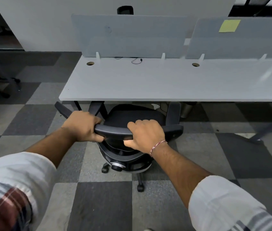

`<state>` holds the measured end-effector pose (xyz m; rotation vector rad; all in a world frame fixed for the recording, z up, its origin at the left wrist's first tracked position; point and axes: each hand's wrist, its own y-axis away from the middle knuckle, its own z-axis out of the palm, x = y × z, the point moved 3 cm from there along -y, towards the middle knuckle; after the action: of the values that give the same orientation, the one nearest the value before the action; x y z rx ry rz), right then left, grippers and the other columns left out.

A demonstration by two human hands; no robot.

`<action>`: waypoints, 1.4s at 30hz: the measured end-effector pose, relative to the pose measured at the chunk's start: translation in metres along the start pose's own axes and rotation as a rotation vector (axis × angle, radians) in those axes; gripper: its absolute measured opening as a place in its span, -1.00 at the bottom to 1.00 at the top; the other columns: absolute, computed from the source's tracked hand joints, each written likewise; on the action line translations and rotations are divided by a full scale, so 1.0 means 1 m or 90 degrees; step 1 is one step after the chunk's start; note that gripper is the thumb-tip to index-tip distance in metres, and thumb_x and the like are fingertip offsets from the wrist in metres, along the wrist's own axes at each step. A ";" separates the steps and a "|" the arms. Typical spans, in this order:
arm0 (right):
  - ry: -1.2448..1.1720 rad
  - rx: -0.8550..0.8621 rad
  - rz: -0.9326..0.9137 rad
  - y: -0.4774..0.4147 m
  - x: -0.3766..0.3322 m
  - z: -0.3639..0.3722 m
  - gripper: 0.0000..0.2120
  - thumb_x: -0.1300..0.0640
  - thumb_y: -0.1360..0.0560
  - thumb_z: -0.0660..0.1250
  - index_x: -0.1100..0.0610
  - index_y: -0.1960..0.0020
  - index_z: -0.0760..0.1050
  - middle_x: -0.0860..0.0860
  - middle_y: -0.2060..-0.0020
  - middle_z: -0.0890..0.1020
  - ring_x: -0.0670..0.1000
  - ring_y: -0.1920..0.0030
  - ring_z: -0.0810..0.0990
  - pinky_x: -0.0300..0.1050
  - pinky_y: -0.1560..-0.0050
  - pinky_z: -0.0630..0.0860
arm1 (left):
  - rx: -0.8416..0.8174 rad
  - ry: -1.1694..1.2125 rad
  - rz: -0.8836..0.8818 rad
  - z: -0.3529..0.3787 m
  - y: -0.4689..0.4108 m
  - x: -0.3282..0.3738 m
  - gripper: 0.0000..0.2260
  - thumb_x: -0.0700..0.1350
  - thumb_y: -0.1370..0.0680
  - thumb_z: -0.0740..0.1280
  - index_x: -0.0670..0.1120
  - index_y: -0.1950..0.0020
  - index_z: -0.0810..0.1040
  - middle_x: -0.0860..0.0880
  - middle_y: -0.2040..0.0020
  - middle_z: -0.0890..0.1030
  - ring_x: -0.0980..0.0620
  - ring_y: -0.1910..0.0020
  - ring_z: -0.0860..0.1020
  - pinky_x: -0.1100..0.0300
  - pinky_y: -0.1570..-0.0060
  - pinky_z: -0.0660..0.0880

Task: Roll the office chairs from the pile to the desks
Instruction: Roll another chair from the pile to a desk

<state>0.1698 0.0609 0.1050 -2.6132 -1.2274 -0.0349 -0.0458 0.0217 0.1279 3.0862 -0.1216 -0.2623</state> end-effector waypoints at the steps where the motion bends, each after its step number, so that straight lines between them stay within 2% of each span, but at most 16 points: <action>1: 0.002 -0.005 0.004 0.005 -0.006 -0.001 -0.54 -0.35 -0.38 0.33 0.04 0.05 0.47 -0.01 0.29 0.55 0.09 0.30 0.55 -0.08 0.30 0.25 | 0.001 -0.004 0.005 0.001 0.007 0.003 -0.53 0.41 -0.34 0.40 0.07 0.35 0.34 0.11 0.41 0.45 0.06 0.37 0.44 0.17 0.34 0.32; 7: 0.008 -0.026 0.010 0.031 -0.019 -0.010 -0.56 -0.33 -0.39 0.33 0.05 0.05 0.47 0.00 0.27 0.54 0.10 0.26 0.56 -0.06 0.27 0.28 | -0.006 -0.012 0.013 -0.003 0.039 0.022 -0.51 0.44 -0.37 0.33 0.04 0.33 0.31 0.10 0.40 0.44 0.04 0.36 0.44 0.17 0.34 0.30; 10: 0.030 -0.025 -0.006 0.045 -0.017 -0.014 -0.54 -0.35 -0.38 0.31 0.05 0.09 0.45 0.00 0.29 0.54 0.10 0.29 0.54 -0.06 0.29 0.31 | 0.002 -0.018 0.023 -0.003 0.055 0.035 -0.53 0.44 -0.37 0.29 0.04 0.30 0.37 0.08 0.38 0.48 0.03 0.36 0.46 0.18 0.39 0.28; 14: 0.030 0.006 -0.036 0.059 -0.018 -0.017 -0.55 -0.32 -0.30 0.35 0.08 0.23 0.41 0.00 0.42 0.47 0.09 0.43 0.49 -0.07 0.38 0.42 | 0.058 -0.021 0.051 0.006 0.076 0.042 -0.52 0.46 -0.34 0.15 0.04 0.27 0.39 0.08 0.34 0.54 0.03 0.35 0.53 0.19 0.42 0.33; 17: 0.016 0.036 -0.055 0.059 -0.007 -0.018 -0.52 -0.31 -0.22 0.43 0.10 0.31 0.42 0.00 0.50 0.43 0.08 0.52 0.43 -0.12 0.48 0.38 | 0.076 -0.011 0.049 0.005 0.078 0.049 -0.51 0.47 -0.37 0.23 0.04 0.24 0.39 0.06 0.29 0.60 0.00 0.26 0.62 0.18 0.41 0.25; 22: 0.012 0.049 -0.053 0.044 0.034 -0.015 -0.53 -0.28 -0.19 0.48 0.09 0.32 0.41 -0.01 0.51 0.42 0.07 0.53 0.42 -0.14 0.49 0.34 | 0.075 -0.004 0.036 -0.009 0.044 0.067 -0.54 0.46 -0.41 0.25 0.06 0.15 0.38 0.05 0.18 0.63 -0.02 0.14 0.64 0.15 0.29 0.34; 24: 0.008 0.060 -0.053 0.030 0.041 -0.016 -0.53 -0.31 -0.22 0.43 0.09 0.30 0.43 -0.02 0.50 0.43 0.06 0.53 0.42 -0.16 0.49 0.34 | 0.051 -0.017 0.039 -0.015 0.028 0.057 -0.53 0.48 -0.42 0.24 0.07 0.12 0.39 0.06 0.14 0.62 -0.02 0.11 0.63 0.14 0.25 0.35; 26: 0.012 0.066 -0.064 0.009 0.041 -0.016 -0.51 -0.36 -0.25 0.35 0.09 0.27 0.46 -0.03 0.49 0.44 0.06 0.52 0.43 -0.19 0.45 0.27 | 0.030 -0.018 0.025 -0.020 0.014 0.038 -0.49 0.50 -0.40 0.25 0.06 0.07 0.44 0.03 0.13 0.62 -0.05 0.09 0.63 0.14 0.23 0.36; 29: 0.030 0.054 -0.052 -0.014 0.052 -0.009 -0.52 -0.36 -0.24 0.39 0.06 0.26 0.47 -0.03 0.47 0.48 0.07 0.47 0.47 -0.20 0.34 0.19 | 0.032 -0.015 0.001 -0.019 -0.006 0.026 -0.44 0.51 -0.37 0.26 0.05 0.00 0.54 0.00 0.12 0.64 -0.09 0.08 0.63 0.12 0.22 0.36; 32: 0.013 0.021 -0.041 -0.023 0.078 0.003 -0.55 -0.31 -0.23 0.44 0.06 0.27 0.44 -0.05 0.46 0.41 0.05 0.46 0.36 -0.17 0.35 0.14 | 0.031 -0.008 -0.005 -0.009 -0.031 0.041 -0.49 0.46 -0.40 0.29 0.03 0.03 0.51 0.01 0.10 0.64 -0.09 0.06 0.62 0.11 0.18 0.40; 34: 0.007 0.011 -0.025 -0.035 0.093 0.011 -0.56 -0.30 -0.23 0.45 0.06 0.26 0.44 -0.03 0.43 0.42 0.07 0.43 0.38 -0.15 0.34 0.15 | 0.041 0.002 -0.010 -0.005 -0.051 0.041 -0.52 0.44 -0.41 0.30 0.03 0.07 0.45 0.00 0.09 0.63 -0.09 0.04 0.62 0.11 0.18 0.39; 37: -0.008 -0.017 -0.009 -0.064 0.095 0.019 -0.58 -0.32 -0.30 0.37 0.01 0.22 0.36 -0.04 0.37 0.45 0.10 0.32 0.49 -0.10 0.31 0.23 | 0.039 0.000 -0.026 -0.005 -0.075 0.015 -0.48 0.46 -0.39 0.31 0.00 0.06 0.51 0.01 0.18 0.59 -0.08 0.13 0.59 0.12 0.22 0.36; 40: -0.025 -0.036 -0.007 -0.089 0.089 0.024 -0.60 -0.32 -0.34 0.35 -0.03 0.19 0.33 -0.03 0.30 0.52 0.09 0.27 0.50 -0.10 0.27 0.22 | 0.025 -0.005 -0.049 -0.002 -0.088 -0.013 -0.47 0.46 -0.37 0.32 0.01 0.04 0.55 0.01 0.23 0.57 -0.09 0.20 0.56 0.13 0.25 0.33; 42: -0.028 -0.049 -0.002 -0.099 0.093 0.024 -0.61 -0.33 -0.36 0.34 -0.04 0.16 0.34 -0.05 0.29 0.49 0.06 0.27 0.45 -0.10 0.26 0.21 | 0.023 -0.014 -0.052 -0.003 -0.098 -0.020 -0.47 0.47 -0.37 0.31 0.01 0.05 0.54 0.02 0.24 0.56 -0.07 0.25 0.51 0.14 0.26 0.32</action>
<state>0.1524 0.1975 0.1153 -2.6922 -1.2693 -0.0253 -0.0572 0.1207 0.1289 3.1283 -0.0017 -0.3015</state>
